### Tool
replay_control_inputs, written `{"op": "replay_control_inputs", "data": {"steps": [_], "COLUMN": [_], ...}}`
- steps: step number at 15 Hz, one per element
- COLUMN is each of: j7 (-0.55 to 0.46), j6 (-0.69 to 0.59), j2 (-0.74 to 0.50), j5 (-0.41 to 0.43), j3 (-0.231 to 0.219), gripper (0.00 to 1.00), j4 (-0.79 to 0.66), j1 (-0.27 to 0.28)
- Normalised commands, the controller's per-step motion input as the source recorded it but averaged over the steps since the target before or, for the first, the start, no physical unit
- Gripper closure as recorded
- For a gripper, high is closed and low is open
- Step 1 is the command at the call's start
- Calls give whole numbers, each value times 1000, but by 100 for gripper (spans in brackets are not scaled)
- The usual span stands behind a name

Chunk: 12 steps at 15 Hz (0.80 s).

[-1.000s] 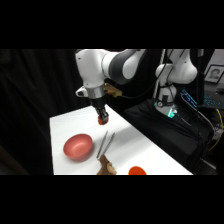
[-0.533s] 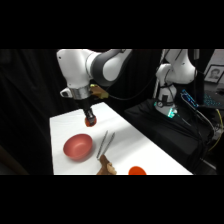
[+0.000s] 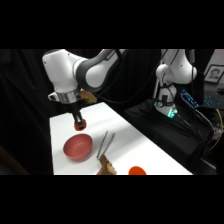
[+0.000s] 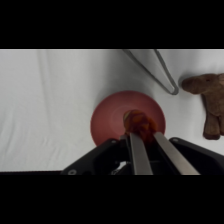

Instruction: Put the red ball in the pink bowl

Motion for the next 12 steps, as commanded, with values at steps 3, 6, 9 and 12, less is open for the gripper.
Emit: {"op": "replay_control_inputs", "data": {"steps": [3, 6, 9, 12], "j7": [-165, -156, -126, -120], "j6": [156, 205, 162, 135], "j2": [179, 186, 184, 147], "j5": [162, 160, 108, 92], "j3": [41, 60, 50, 48], "gripper": [97, 97, 97, 97], "j4": [214, 181, 174, 147], "j1": [-86, -76, -46, -35]}}
